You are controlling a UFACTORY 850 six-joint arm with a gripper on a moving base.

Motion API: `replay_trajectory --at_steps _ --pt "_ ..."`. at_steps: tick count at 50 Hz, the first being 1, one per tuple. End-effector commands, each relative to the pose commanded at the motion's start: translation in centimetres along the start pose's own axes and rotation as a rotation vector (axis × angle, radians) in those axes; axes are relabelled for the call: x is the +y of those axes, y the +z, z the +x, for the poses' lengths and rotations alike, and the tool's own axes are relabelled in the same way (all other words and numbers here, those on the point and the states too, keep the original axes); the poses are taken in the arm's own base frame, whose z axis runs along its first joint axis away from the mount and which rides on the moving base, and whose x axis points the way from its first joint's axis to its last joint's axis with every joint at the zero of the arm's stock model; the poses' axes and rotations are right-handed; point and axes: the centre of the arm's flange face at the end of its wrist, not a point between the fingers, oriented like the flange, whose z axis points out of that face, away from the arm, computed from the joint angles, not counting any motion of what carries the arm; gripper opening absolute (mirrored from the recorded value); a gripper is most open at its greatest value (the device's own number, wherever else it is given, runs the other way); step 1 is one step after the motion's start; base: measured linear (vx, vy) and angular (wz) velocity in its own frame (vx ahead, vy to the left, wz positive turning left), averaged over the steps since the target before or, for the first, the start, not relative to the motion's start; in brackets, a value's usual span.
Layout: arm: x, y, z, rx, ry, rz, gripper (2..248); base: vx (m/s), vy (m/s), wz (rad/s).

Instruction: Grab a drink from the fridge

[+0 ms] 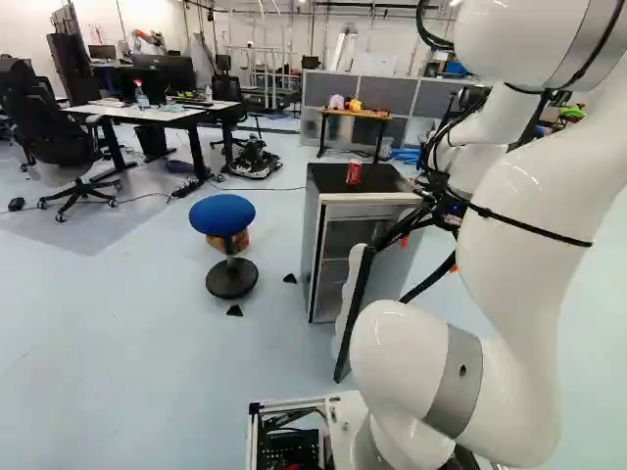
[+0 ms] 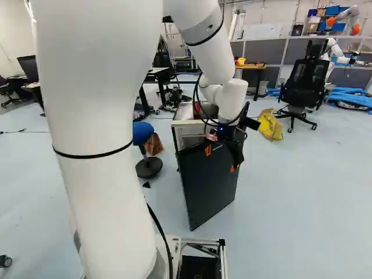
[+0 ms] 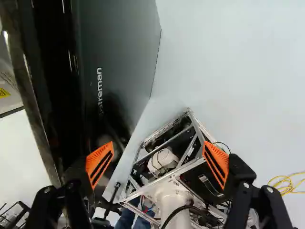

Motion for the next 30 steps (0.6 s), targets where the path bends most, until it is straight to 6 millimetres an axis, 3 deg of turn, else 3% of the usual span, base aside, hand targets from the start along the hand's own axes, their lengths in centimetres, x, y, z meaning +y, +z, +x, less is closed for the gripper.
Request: replay_trajectory --at_steps 16,30 --pt "0.1 0.0 -0.1 0.001 0.002 0.000 247 0.000 0.000 0.000" --pt "1.5 0.0 -1.1 -0.004 0.018 -0.008 247 0.000 0.000 0.000"
